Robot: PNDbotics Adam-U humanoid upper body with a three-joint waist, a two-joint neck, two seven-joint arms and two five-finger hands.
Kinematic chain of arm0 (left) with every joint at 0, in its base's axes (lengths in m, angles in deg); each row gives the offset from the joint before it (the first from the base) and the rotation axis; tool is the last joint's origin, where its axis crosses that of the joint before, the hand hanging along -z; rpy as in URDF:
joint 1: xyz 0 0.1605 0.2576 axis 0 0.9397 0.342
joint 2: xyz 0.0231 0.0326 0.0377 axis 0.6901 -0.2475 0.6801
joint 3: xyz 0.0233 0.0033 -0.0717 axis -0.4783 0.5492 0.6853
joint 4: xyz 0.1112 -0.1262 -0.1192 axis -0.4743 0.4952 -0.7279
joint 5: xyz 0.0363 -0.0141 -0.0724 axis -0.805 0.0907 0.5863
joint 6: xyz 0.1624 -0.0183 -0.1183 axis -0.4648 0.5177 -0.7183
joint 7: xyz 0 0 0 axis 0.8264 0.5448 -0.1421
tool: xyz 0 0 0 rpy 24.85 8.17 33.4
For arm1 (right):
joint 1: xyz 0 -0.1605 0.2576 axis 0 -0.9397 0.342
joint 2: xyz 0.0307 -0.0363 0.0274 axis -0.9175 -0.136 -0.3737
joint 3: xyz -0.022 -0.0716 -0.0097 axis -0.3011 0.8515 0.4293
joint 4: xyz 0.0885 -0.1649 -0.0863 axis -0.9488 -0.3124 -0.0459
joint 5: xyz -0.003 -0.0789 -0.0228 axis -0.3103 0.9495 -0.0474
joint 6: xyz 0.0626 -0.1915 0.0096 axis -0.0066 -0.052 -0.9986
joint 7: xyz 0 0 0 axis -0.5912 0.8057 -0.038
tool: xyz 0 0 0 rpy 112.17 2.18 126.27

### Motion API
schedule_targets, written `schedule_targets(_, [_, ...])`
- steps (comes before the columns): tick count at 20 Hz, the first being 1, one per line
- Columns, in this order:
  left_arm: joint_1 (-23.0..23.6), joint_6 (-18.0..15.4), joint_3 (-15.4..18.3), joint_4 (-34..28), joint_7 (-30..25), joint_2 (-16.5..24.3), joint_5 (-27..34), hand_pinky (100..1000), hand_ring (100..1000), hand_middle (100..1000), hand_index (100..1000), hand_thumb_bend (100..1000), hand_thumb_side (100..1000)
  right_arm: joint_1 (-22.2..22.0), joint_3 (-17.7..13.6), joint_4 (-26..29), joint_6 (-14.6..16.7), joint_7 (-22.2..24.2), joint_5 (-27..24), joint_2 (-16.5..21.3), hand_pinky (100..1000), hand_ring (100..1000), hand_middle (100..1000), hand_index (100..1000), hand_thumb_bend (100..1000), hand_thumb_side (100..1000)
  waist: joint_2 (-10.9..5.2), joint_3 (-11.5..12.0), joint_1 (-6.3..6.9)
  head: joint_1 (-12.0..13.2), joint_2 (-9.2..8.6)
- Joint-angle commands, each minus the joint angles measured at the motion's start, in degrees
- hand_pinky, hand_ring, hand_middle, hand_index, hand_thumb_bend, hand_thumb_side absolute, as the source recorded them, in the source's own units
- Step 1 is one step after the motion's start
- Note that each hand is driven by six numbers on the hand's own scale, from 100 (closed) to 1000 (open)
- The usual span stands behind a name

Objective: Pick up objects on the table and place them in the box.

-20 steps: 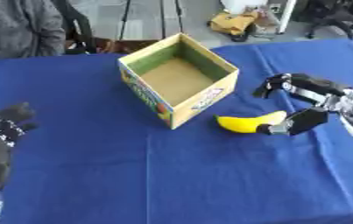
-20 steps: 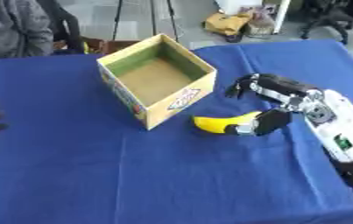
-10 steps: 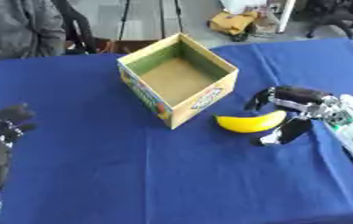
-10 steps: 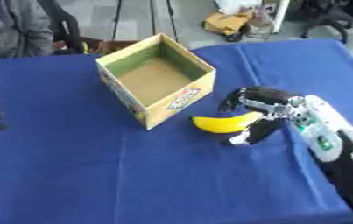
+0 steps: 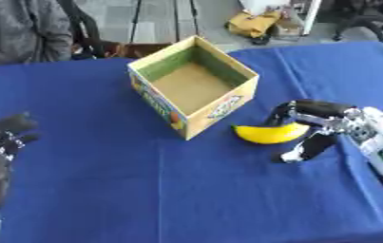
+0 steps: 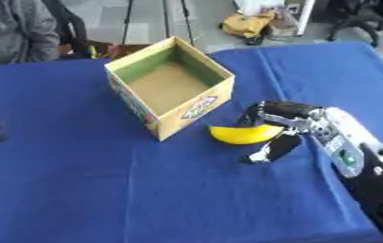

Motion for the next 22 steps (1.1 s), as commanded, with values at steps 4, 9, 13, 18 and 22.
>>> schedule_targets(4, [-0.94,-0.14,-0.40,-0.62,-0.23,0.82,0.09,759,783,755,672,438,1000,2.07,-0.16,-2.11,0.46,-0.25,1.35,0.13,772,718,706,807,512,578,-0.54,0.33,0.03,-0.35,0.09])
schedule_targets(9, [-1.02,-0.14,-0.42,-0.66,-0.22,0.79,0.11,759,783,755,672,438,1000,2.67,-0.19,-3.60,0.86,-0.54,1.86,-0.18,770,705,696,800,499,568,-0.45,0.50,-0.02,-0.40,-0.02])
schedule_targets(13, [-1.01,-0.13,-0.40,-0.65,-0.19,0.79,0.11,759,782,755,672,439,1000,2.70,-0.18,-4.13,1.25,-0.67,2.30,-0.32,768,702,693,797,492,560,-0.35,0.53,-0.10,-0.41,-0.02])
schedule_targets(18, [-1.00,-0.13,-0.36,-0.67,-0.15,0.76,0.10,759,782,755,671,440,1000,2.62,-0.29,-4.57,1.54,-0.85,2.87,-0.37,758,684,684,790,445,518,-0.25,0.58,-0.14,-0.37,0.02])
schedule_targets(22, [-1.00,-0.13,-0.35,-0.68,-0.13,0.74,0.11,759,782,754,671,440,1000,2.56,-0.35,-4.66,1.58,-0.93,3.03,-0.34,747,669,677,786,364,453,-0.21,0.55,-0.14,-0.40,0.03])
